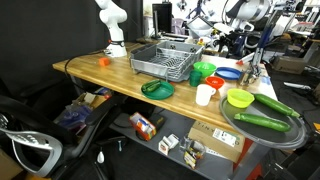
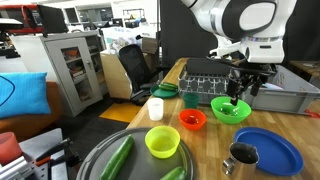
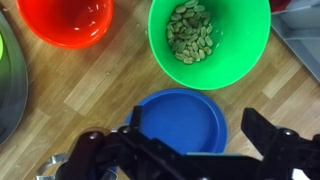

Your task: Put the blue plate in the dish rack

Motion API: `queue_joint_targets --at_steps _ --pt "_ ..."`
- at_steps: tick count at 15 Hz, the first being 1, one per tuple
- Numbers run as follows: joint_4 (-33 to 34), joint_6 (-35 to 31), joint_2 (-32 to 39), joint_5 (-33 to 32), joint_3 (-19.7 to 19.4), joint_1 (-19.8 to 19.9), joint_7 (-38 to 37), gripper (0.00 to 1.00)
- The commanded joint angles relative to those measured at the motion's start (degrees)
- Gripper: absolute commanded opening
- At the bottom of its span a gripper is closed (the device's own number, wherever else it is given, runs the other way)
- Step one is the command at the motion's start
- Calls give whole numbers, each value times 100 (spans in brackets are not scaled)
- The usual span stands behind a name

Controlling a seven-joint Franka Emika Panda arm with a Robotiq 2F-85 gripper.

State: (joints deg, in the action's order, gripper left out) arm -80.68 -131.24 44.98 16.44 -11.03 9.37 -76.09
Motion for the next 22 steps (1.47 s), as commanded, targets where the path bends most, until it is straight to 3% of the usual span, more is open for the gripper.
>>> queue_joint_targets --at_steps 1,6,14,22 --pt "342 -75 355 -90 -23 92 -47 100" --pt "1064 -17 1020 -112 -44 269 -55 100" --pt "2480 331 2071 -41 259 602 104 100" --pt "3541 1464 2671 -235 273 681 196 100"
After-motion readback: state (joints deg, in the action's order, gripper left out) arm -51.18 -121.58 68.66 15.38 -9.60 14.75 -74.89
